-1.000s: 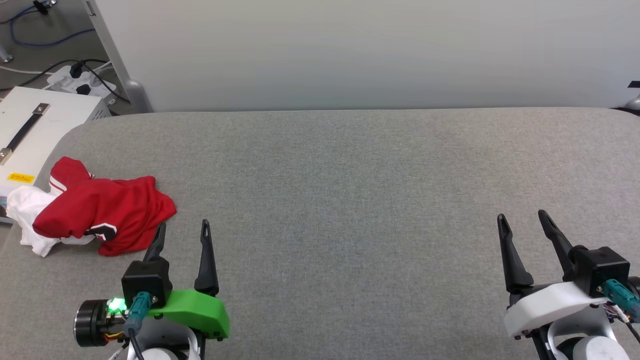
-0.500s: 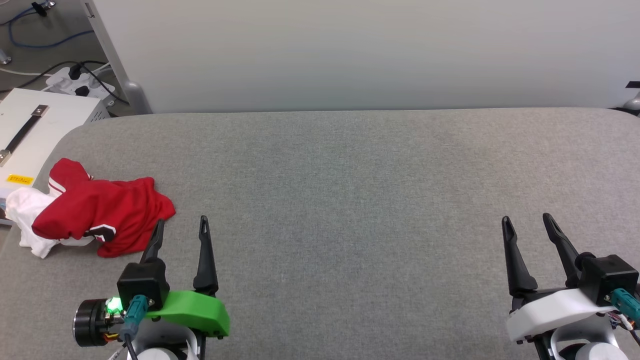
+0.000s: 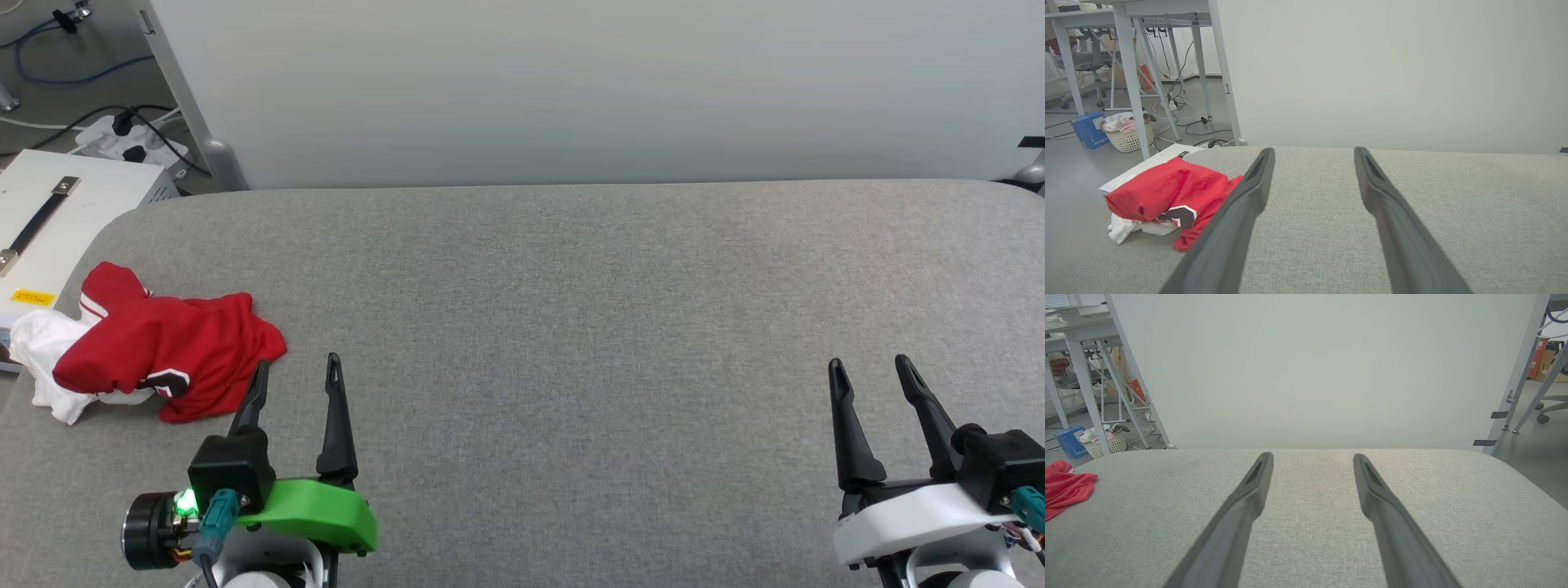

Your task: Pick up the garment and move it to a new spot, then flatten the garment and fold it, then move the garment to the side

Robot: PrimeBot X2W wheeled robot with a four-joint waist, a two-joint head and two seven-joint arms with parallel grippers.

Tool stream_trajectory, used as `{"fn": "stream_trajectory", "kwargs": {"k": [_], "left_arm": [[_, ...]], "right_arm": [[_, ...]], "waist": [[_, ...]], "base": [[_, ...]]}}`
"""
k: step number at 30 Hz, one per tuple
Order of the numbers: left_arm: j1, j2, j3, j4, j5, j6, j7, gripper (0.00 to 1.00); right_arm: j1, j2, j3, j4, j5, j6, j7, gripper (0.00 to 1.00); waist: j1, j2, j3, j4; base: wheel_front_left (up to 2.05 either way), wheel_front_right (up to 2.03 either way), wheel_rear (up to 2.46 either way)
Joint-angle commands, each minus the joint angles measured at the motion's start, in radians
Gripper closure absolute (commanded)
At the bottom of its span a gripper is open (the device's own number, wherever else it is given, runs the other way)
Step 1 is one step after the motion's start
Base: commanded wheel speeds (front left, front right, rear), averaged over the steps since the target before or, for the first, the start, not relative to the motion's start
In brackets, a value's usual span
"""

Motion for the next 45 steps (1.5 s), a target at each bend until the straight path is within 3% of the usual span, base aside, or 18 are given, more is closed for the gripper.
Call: {"fn": "stream_trajectory", "kwargs": {"k": [1,45], "left_arm": [[0.021,-0.003,-0.004,0.001,-0.006,0.006,-0.011,0.0],[0.046,-0.004,-0.029,0.03,-0.029,0.004,-0.102,0.0]], "right_arm": [[0.018,0.0,-0.003,-0.009,0.007,0.0,-0.011,0.0],[0.07,0.0,-0.003,-0.037,0.053,-0.001,-0.101,0.0]], "waist": [[0.0,0.0,0.0,0.0],[0.0,0.0,0.005,0.007]], "base": [[0.0,0.0,0.0],[0.0,0.0,0.0]]}}
